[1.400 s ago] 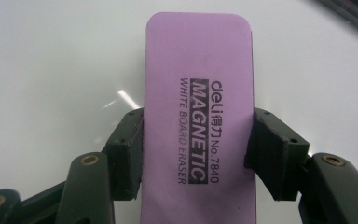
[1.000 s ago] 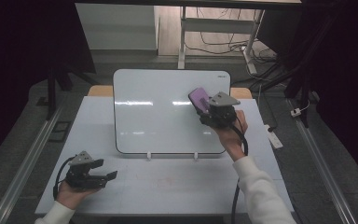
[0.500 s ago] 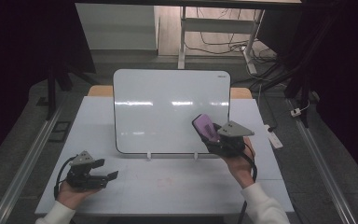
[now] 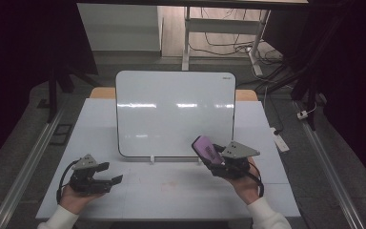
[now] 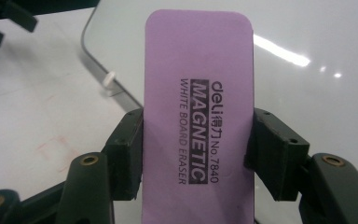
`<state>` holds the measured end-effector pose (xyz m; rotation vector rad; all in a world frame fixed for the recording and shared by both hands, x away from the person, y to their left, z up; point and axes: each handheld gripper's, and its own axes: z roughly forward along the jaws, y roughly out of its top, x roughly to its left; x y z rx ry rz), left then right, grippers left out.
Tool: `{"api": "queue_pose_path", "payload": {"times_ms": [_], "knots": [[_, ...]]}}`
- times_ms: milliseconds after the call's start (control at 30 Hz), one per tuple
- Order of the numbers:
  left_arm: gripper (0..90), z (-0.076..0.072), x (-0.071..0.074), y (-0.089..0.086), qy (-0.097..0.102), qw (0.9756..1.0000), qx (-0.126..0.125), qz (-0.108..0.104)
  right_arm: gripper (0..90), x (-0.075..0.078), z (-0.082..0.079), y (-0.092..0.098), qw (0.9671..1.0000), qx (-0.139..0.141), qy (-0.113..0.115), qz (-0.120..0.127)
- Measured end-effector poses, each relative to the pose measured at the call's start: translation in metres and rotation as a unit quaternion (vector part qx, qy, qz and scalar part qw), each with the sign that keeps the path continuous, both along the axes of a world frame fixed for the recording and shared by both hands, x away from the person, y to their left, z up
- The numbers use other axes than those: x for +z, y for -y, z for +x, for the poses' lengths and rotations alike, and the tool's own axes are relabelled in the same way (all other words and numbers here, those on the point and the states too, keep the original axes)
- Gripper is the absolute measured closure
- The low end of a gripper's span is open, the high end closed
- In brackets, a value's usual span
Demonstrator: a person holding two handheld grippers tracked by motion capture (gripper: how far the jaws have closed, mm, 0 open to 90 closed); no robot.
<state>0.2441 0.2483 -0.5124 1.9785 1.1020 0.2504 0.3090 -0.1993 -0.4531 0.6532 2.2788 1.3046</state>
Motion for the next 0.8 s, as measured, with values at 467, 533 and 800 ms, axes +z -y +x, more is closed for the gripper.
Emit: {"api": "queue_pose_path", "payload": {"times_ms": [467,533,800], "knots": [[22.3,0.006,0.007,0.015,0.012,0.9992,-0.039,0.001,40.2,-0.014,0.0,-0.011,0.9985,0.044,-0.026,-0.018],[22.5,0.007,0.009,0.018,0.013,0.999,-0.043,0.002,40.2,-0.016,0.0,-0.011,0.9985,0.042,-0.029,-0.018],[26.0,0.015,0.022,0.031,0.01,0.9979,-0.062,-0.015,40.2,-0.018,-0.002,-0.018,0.9982,0.047,-0.028,-0.025]]}}
